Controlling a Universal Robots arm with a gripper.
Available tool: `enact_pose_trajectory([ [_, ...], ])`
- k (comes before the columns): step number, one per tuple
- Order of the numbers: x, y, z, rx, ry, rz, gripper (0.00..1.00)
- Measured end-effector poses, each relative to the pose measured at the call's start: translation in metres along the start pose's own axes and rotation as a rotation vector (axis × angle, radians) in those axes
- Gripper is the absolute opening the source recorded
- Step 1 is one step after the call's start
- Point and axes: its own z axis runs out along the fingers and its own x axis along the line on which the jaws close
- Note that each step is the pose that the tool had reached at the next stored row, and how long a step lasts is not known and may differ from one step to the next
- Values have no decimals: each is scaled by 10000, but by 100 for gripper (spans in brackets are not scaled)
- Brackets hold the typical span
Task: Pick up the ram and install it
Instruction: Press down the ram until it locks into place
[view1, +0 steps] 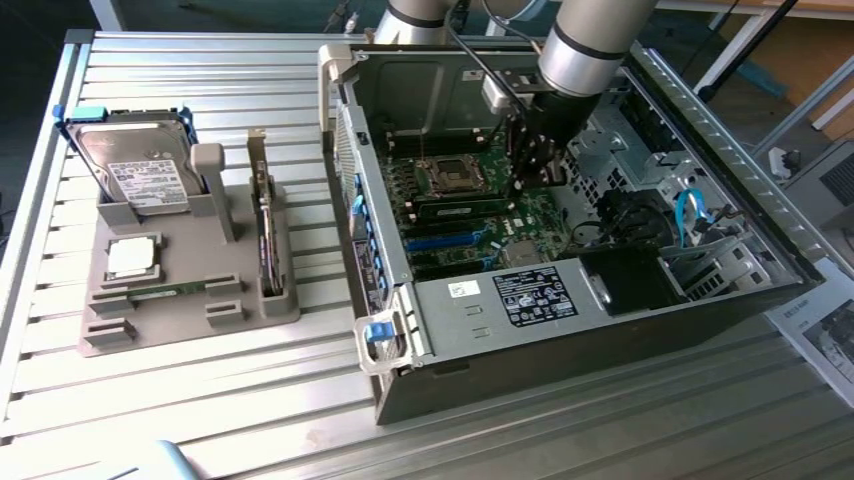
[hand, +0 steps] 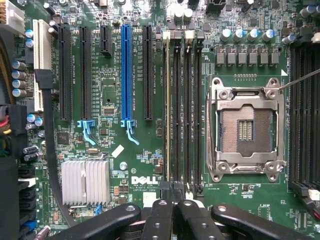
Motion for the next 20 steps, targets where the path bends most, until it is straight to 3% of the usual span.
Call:
enact_pose_trajectory([
  [6, 0, 2, -21, -3, 0, -1, 11],
  [9, 1, 60, -20, 3, 3, 0, 11],
  [16, 3, 389, -14, 87, 0, 2, 11],
  [20, 5, 506, -12, 122, 0, 3, 11],
])
